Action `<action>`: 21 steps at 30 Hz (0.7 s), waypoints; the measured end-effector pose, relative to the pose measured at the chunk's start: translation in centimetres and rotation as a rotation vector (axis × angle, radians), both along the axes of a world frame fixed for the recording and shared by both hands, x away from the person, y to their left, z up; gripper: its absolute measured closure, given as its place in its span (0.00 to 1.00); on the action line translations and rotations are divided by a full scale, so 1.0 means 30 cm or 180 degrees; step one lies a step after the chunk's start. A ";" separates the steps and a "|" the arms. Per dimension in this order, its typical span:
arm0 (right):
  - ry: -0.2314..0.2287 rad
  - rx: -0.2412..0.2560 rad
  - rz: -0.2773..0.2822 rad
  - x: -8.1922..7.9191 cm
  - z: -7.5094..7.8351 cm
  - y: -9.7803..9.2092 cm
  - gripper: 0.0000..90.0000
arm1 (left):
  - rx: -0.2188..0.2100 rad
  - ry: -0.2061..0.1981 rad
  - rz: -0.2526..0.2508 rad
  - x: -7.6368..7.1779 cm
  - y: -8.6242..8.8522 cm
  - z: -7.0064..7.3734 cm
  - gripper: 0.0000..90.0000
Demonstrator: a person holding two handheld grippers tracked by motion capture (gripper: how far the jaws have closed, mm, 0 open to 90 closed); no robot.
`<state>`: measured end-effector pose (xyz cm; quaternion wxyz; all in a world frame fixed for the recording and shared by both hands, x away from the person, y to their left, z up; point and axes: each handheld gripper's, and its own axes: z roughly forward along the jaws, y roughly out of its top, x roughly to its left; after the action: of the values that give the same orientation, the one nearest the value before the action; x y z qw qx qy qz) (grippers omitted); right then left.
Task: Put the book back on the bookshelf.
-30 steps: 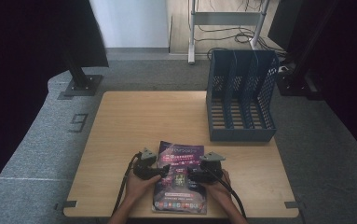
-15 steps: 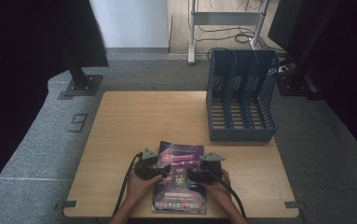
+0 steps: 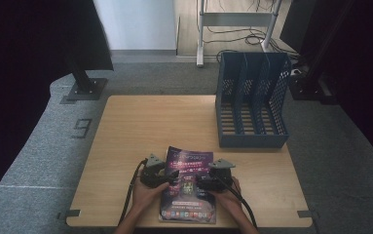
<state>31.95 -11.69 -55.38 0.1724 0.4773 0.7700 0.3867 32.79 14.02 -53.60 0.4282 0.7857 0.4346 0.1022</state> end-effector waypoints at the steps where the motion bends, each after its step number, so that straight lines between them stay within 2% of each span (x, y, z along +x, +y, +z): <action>1: 0.0000 0.0000 0.0000 0.000 0.000 0.000 0.18 | -0.0035 -0.0017 -0.0014 -0.003 0.000 0.004 0.34; 2: 0.0000 0.0001 0.0000 0.000 0.000 0.000 0.18 | -0.0116 -0.0023 -0.0055 -0.006 -0.002 0.006 0.36; 3: 0.0002 0.0001 -0.0001 0.000 0.000 0.000 0.18 | -0.0274 0.0086 -0.0226 -0.006 -0.017 -0.002 0.41; 4: 0.0002 0.0001 -0.0001 0.000 0.000 0.000 0.18 | -0.0274 0.0086 -0.0226 -0.006 -0.017 -0.002 0.40; 5: 0.0003 0.0002 -0.0002 0.000 0.000 0.000 0.18 | -0.0215 0.0074 -0.0266 -0.012 -0.037 -0.010 0.40; 7: 0.0002 0.0001 -0.0001 0.000 0.000 0.000 0.18 | 0.0034 -0.0049 -0.0244 -0.021 -0.064 -0.015 0.39; 12: 0.0001 0.0001 -0.0001 0.000 0.000 0.000 0.18 | 0.0033 -0.0056 -0.0227 -0.011 -0.060 -0.007 0.40; 21: 0.0001 0.0000 0.0008 0.001 0.000 -0.001 0.18 | 0.0170 -0.0006 -0.0213 0.057 -0.093 0.002 0.48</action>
<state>31.97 -11.71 -55.37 0.1717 0.4765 0.7706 0.3869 34.49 11.23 -53.53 0.4107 0.8109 0.4048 0.1001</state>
